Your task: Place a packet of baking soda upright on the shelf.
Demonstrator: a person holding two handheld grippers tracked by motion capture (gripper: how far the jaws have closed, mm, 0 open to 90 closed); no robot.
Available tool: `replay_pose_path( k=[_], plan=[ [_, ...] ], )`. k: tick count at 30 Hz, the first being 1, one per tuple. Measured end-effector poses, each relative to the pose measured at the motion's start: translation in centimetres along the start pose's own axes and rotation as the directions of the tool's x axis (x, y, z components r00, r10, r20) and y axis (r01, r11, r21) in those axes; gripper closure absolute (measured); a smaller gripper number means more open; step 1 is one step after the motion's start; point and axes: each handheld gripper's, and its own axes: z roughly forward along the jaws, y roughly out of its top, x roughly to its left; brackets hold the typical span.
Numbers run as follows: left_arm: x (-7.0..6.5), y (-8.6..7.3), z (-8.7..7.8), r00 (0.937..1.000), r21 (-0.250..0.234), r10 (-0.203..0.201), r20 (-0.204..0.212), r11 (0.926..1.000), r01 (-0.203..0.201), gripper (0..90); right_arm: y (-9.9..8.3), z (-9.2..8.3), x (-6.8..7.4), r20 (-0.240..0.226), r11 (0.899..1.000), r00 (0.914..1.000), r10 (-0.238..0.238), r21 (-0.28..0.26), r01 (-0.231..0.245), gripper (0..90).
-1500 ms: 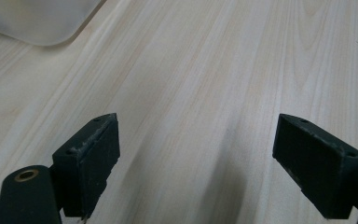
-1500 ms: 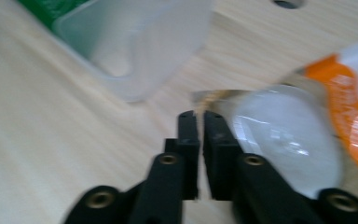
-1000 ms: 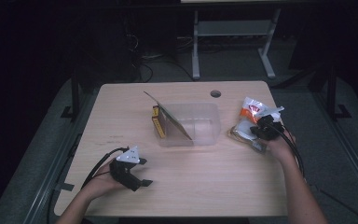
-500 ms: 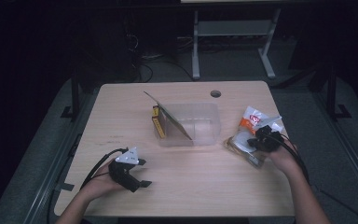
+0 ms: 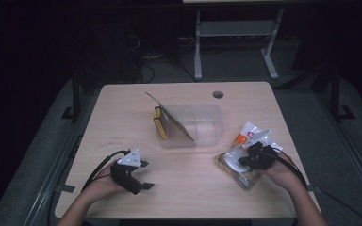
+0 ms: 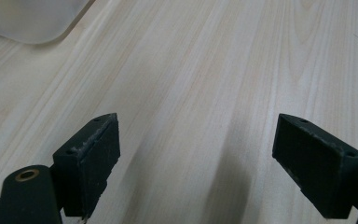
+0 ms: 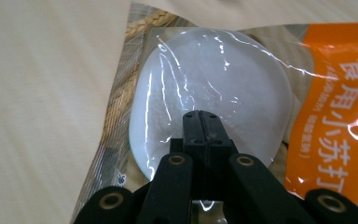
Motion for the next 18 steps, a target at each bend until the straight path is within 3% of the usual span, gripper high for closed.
replay_pose_path(
  k=[8, 12, 18],
  plan=[
    [-0.1, 0.1, 0.0, 1.0, 0.004, 0.004, 0.002, 1.0, -0.004, 14.5, 2.0, 1.3, 3.2, -0.1, 0.994, 0.9892, -0.107, -0.012, 0.106, 90.0],
    [-0.1, 0.1, 0.1, 1.0, 0.001, 0.006, 0.001, 1.0, -0.006, 14.5, 2.7, 1.8, 4.5, -0.145, 0.985, 0.974, -0.174, -0.035, 0.17, 89.9],
    [-0.1, 0.1, 0.1, 1.0, -0.001, 0.007, 0.003, 1.0, -0.007, 14.6, 2.6, 1.1, 4.5, -0.178, 0.981, 0.9643, -0.196, -0.049, 0.19, 90.0]
  ],
)
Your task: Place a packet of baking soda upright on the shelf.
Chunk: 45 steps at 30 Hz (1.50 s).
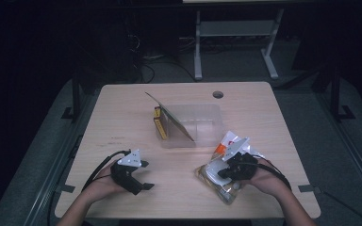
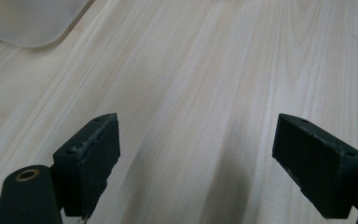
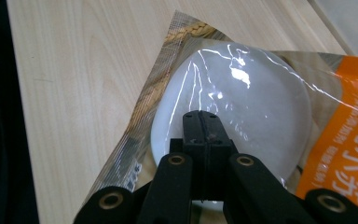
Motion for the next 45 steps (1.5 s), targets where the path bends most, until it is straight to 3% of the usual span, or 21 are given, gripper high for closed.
replay_pose_path(
  k=[5, 15, 23, 26, 28, 30, 31, 35, 36, 40, 45],
  plan=[
    [-0.1, 0.1, 0.1, 1.0, 0.001, 0.003, 0.002, 1.0, -0.003, 14.6, -0.2, 0.6, -0.1, -0.036, 1.0, 0.9993, -0.006, 0.003, 0.006, 90.0],
    [-0.3, 0.3, 0.3, 0.9999, 0.004, 0.009, 0.009, 0.9999, -0.009, 14.6, 2.2, 2.8, 1.5, -0.11, 0.997, 0.9921, -0.062, -0.045, 0.057, 90.0],
    [-0.3, 0.6, 0.4, 0.9997, -0.002, 0.017, 0.015, 0.9999, -0.017, 14.6, 5.1, 5.2, 3.3, -0.129, 0.988, 0.9824, -0.135, -0.09, 0.124, 90.0],
    [-0.5, 1.0, 0.6, 0.9995, -0.019, 0.024, 0.02, 0.9996, -0.023, 14.5, 5.4, 5.3, 3.6, -0.108, 0.983, 0.9816, -0.158, -0.11, 0.146, 90.0],
    [-0.5, 1.4, 0.8, 0.9992, -0.027, 0.033, 0.024, 0.9991, -0.032, 14.5, 5.1, 4.5, 3.4, -0.099, 0.982, 0.9852, -0.14, -0.139, 0.126, 89.2],
    [-0.6, 2.0, 1.1, 0.9988, -0.031, 0.042, 0.025, 0.9987, -0.041, 14.5, 4.4, 3.3, 3.1, -0.089, 0.984, 0.9929, -0.079, -0.166, 0.063, 85.3],
    [-0.6, 2.3, 1.3, 0.9987, -0.033, 0.041, 0.03, 0.9987, -0.04, 14.5, 4.0, 2.8, 2.9, -0.073, 0.983, 0.995, -0.068, -0.173, 0.055, 84.2],
    [-0.9, 4.1, 2.5, 0.9964, -0.046, 0.072, 0.045, 0.9965, -0.07, 14.6, 2.2, 0.9, 2.2, -0.011, 0.982, 0.9995, 0.03, -0.186, -0.032, 70.3],
    [-1.0, 4.5, 2.9, 0.9953, -0.044, 0.085, 0.047, 0.9956, -0.083, 14.6, 1.7, 0.5, 2.0, -0.019, 0.977, 0.9969, 0.076, -0.196, -0.078, 66.9],
    [-1.5, 6.3, 4.8, 0.9907, -0.053, 0.108, 0.083, 0.9932, -0.104, 14.6, -0.4, -1.0, 1.2, 0.02, 0.965, 0.9891, 0.146, -0.225, -0.138, 55.5],
    [-1.7, 8.2, 6.8, 0.9841, -0.04, 0.145, 0.102, 0.9891, -0.142, 14.6, -3.3, -2.8, 0.6, 0.084, 0.945, 0.9685, 0.234, -0.253, -0.207, 44.8]
  ],
)
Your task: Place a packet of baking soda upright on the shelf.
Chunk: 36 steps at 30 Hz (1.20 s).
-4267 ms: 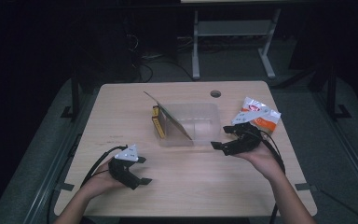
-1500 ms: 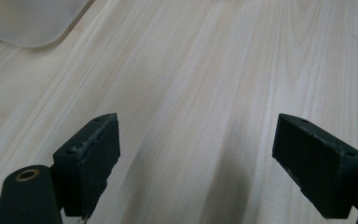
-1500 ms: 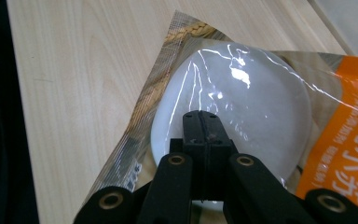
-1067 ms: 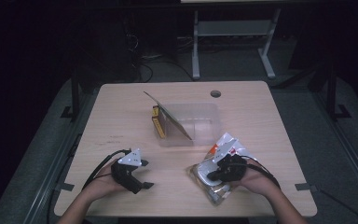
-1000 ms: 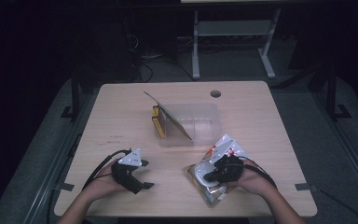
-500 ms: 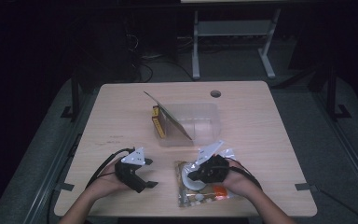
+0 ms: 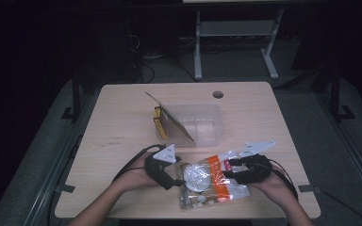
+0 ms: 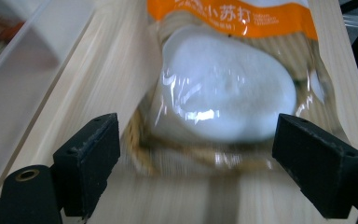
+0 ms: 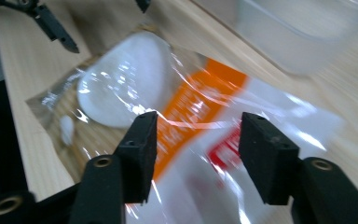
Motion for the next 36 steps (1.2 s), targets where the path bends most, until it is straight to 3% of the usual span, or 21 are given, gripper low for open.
replay_pose_path(
  k=[3, 9, 13, 18, 21, 24, 30, 36],
  plan=[
    [0.5, 1.0, 0.9, 0.9998, 0.002, 0.012, 0.012, 0.9999, -0.012, 14.5, -1.0, -0.9, -0.8, 0.029, 0.999, 0.9989, 0.038, 0.002, -0.038, 42.1],
    [1.2, 1.5, 2.5, 0.9985, 0.014, -0.022, 0.051, 0.9997, 0.021, 14.4, -2.2, -1.5, -2.3, 0.051, 0.995, 0.9935, 0.102, 0.007, -0.103, 39.0],
    [1.4, 1.2, 2.9, 0.993, 0.013, -0.055, 0.104, 0.9985, 0.054, 16.1, -2.4, -1.2, -2.7, 0.044, 0.993, 0.9919, 0.119, 0.01, -0.12, 38.3],
    [1.5, 1.1, 2.7, 0.9856, 0.01, -0.057, 0.159, 0.9984, 0.056, 29.1, -2.5, -1.0, -3.0, -0.02, 0.987, 0.9867, 0.161, 0.004, -0.161, 34.8],
    [1.5, 1.0, 2.6, 0.9819, 0.007, -0.071, 0.175, 0.9974, 0.071, 36.7, -2.5, -0.7, -2.8, -0.041, 0.987, 0.9859, 0.162, 0.012, -0.162, 33.8],
    [1.7, 0.9, 2.5, 0.9801, 0.001, -0.067, 0.187, 0.9977, 0.068, 44.2, -2.5, -0.4, -2.8, -0.056, 0.986, 0.9849, 0.164, 0.017, -0.163, 32.9],
    [1.7, 0.8, 2.4, 0.9799, -0.009, -0.053, 0.192, 0.9984, 0.056, 50.1, -2.7, 1.2, -3.2, -0.118, 0.979, 0.9719, 0.203, 0.049, -0.199, 32.9],
    [1.6, 0.8, 2.3, 0.9805, -0.011, -0.043, 0.192, 0.9989, 0.046, 52.5, -2.4, 2.4, -3.4, -0.19, 0.978, 0.9598, 0.206, 0.07, -0.196, 48.9]
  ],
)
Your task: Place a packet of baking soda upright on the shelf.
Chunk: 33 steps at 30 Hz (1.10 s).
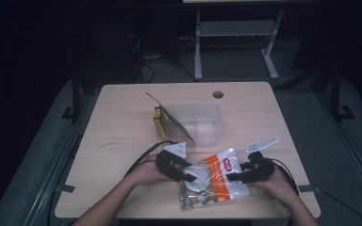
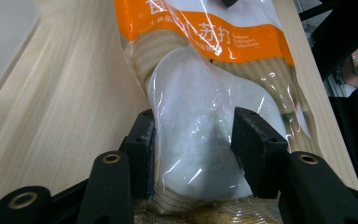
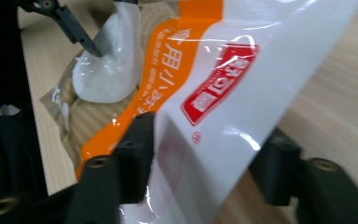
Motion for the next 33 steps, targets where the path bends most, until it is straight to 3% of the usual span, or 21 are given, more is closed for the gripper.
replay_pose_path(
  k=[4, 9, 16, 21, 26, 33],
  plan=[
    [0.0, 0.0, 0.0, 1.0, -0.003, 0.002, -0.004, 1.0, -0.002, 52.9, 0.3, 0.4, 0.1, -0.041, 1.0, 0.9991, -0.008, 0.005, 0.008, 64.8],
    [-0.2, 0.0, 0.0, 0.9999, -0.002, 0.005, -0.012, 1.0, -0.005, 53.3, 0.8, 0.2, 0.9, -0.055, 0.997, 0.9955, -0.077, -0.017, 0.076, 87.5],
    [-0.3, -0.2, -0.1, 0.9995, -0.007, 0.009, -0.029, 0.9999, -0.009, 51.9, 1.5, 0.1, 1.9, -0.016, 0.987, 0.9875, -0.157, -0.021, 0.156, 89.8],
    [-0.7, -0.2, -0.7, 0.999, -0.007, 0.014, -0.041, 0.9999, -0.015, 41.2, 2.1, -0.3, 2.7, -0.005, 0.978, 0.9787, -0.205, -0.045, 0.205, 90.0],
    [-1.5, -0.5, -2.9, 0.9959, -0.04, 0.028, -0.086, 0.9987, -0.032, 33.0, 2.6, -0.7, 3.4, -0.02, 0.969, 0.9702, -0.241, -0.057, 0.24, 90.0],
    [-2.2, -2.4, -6.1, 0.9877, -0.06, 0.017, -0.155, 0.9978, -0.027, 29.1, 3.8, -1.7, 4.7, -0.035, 0.954, 0.9554, -0.293, -0.083, 0.29, 90.0]
  ],
)
